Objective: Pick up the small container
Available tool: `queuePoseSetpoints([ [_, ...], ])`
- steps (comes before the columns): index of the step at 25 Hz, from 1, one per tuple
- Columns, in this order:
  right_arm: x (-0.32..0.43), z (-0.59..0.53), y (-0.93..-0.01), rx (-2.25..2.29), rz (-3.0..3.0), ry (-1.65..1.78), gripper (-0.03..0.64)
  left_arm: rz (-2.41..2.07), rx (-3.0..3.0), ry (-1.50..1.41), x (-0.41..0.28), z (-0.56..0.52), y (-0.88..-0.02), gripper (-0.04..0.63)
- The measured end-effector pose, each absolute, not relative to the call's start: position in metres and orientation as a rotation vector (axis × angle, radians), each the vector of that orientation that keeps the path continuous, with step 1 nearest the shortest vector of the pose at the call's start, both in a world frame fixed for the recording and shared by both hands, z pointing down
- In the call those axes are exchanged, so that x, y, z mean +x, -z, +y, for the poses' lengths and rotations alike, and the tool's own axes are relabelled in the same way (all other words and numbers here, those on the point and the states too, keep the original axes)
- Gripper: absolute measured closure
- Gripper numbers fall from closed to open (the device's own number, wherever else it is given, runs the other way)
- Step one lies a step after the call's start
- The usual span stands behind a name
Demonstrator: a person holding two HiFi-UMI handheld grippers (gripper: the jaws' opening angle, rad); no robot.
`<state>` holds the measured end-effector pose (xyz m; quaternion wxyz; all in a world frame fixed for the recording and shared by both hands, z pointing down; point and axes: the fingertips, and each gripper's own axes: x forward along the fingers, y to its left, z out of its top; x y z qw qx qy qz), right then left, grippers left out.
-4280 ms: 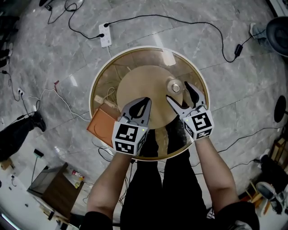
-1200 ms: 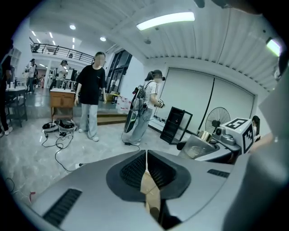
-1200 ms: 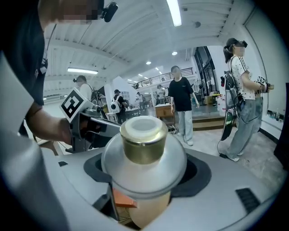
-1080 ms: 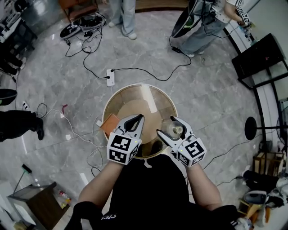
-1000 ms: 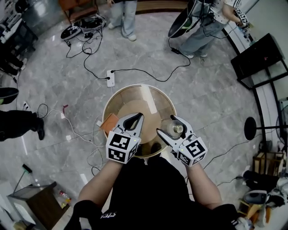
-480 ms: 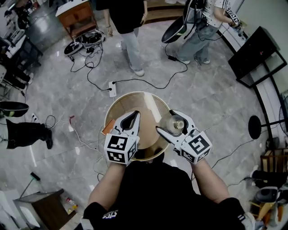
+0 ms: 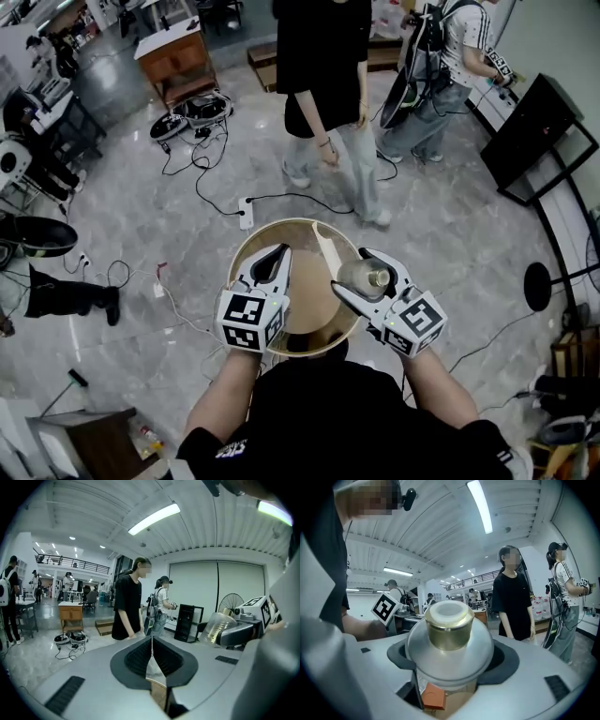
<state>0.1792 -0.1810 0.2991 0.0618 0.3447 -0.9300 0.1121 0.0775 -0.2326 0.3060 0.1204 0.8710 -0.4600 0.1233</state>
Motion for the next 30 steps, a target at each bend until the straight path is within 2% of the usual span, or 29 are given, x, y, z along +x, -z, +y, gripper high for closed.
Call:
queuePoseSetpoints([
  [30, 0.141, -0.166, -0.301, 1.07, -2.787, -0.354, 0.272, -1.298, 2.53, -0.33, 0.047, -0.216, -0.317, 0.569],
])
